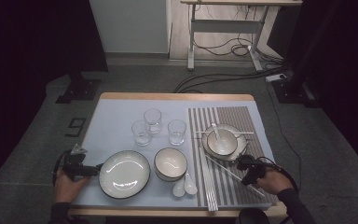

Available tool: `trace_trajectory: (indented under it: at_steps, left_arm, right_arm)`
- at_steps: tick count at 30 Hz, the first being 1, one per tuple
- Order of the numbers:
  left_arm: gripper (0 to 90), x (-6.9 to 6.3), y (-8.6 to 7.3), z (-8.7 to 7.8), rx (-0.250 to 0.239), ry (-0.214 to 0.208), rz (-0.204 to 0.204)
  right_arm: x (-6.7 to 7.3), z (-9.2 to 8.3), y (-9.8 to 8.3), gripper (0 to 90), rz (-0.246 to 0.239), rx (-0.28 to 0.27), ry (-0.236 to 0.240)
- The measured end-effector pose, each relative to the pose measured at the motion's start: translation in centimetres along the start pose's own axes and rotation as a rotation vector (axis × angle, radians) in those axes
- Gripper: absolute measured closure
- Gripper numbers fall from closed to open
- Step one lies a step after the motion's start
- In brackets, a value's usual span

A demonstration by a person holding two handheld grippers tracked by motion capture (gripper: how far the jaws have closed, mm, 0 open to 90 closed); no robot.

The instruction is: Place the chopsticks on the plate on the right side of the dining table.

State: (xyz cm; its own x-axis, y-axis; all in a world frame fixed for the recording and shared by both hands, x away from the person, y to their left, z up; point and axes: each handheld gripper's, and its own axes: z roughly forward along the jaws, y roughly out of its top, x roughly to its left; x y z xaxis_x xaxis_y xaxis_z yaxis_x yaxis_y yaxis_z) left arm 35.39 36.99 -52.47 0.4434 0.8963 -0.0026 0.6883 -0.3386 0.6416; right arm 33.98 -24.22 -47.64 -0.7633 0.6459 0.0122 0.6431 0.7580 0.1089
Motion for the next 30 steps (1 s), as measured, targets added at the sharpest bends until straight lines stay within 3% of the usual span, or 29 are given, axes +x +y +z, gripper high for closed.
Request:
trace_trajectory:
  at_steps: [17, 30]
  left_arm:
    - [0.0, 0.0, 0.0, 0.0, 0.000, 0.000, 0.000]
    - [0.0, 0.0, 0.0, 0.0, -0.001, 0.000, -0.001]
  right_arm:
    - [0.9, -3.5, 0.0, 84.4, -0.035, -0.042, 0.038]
    - [0.2, -5.4, 0.3, 84.4, -0.019, -0.069, 0.013]
